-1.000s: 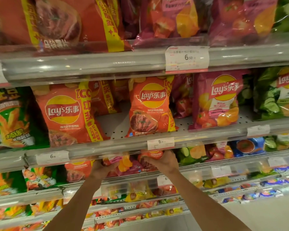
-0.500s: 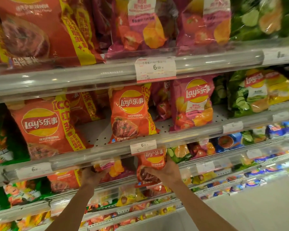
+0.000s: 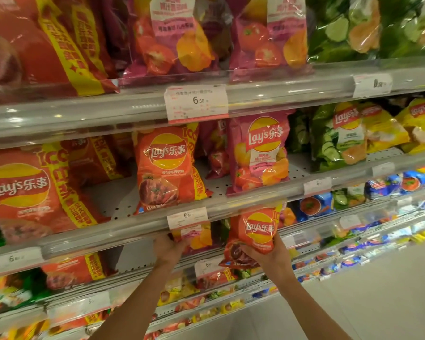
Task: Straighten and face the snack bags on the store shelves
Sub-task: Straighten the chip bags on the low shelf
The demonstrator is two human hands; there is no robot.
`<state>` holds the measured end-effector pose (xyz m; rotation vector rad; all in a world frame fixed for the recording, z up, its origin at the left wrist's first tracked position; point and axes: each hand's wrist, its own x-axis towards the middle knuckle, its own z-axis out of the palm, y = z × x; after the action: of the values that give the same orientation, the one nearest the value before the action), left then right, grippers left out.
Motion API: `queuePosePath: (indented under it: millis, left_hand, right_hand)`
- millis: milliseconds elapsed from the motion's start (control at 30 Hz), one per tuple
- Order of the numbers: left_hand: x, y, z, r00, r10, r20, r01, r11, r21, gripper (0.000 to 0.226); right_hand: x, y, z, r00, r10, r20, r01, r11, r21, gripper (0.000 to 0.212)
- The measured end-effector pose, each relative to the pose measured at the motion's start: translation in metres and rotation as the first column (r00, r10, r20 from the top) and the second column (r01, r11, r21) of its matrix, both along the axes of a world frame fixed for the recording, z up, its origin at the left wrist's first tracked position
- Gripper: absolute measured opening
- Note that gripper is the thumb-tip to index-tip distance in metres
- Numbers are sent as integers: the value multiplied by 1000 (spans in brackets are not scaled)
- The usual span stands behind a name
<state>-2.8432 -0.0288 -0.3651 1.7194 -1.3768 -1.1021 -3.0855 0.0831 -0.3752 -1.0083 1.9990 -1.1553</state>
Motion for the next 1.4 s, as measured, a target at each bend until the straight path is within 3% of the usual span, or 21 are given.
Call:
queuePosePath:
  millis: [200,400,500,600,633,700,767,933,1033,1167,1300,1400]
  left_hand:
    - [-32,5,-3,998,-19,64,23,998,-56,68]
    - [-29,1,-4,995,-101,14,100,993,55,66]
    - [-12,5,-6,984,-174,-38,176,981,77,53]
    - [16,17,-10,965,-253,-68,256,966,30,42]
    - [27,22,-12,959,-284,-11,284,959,-11,35]
    - [53,32,-14,921,-286,264,324,939,-114,21]
    - [83,41,-20,838,-248,486,377,907,-187,27]
    - [155,72,-34,663,-80,744,404,875,-266,46]
    - [187,88,-41,537,-152,830,334,942,-44,65]
    - [207,92,-47,390,-230,892,303,946,112,75]
    - [208,90,-44,384,-298,874,302,935,186,83]
    - [210,87,-47,419,-322,849,309,930,200,87]
  right_hand:
    - [-10,14,2,1000,9,19,-8,999,-47,93]
    - [14,23,-5,994,108,14,-107,993,-53,80]
    - [36,22,-6,985,171,17,-170,985,-41,76]
    - [65,15,-5,973,227,31,-226,973,-36,85]
    - [76,13,-5,970,243,27,-242,969,-37,86]
    - [98,7,-5,960,280,26,-279,960,-32,88]
    - [121,0,-6,947,317,48,-316,948,-33,91]
    - [180,-21,-5,914,403,35,-403,915,-26,107]
    - [210,-42,-6,907,421,9,-422,907,6,99]
    - [237,-74,-3,929,370,-14,-370,929,-16,85]
    - [255,-93,-4,960,277,-52,-280,957,-74,76]
    - [261,-98,-12,950,292,-111,-296,955,-29,89]
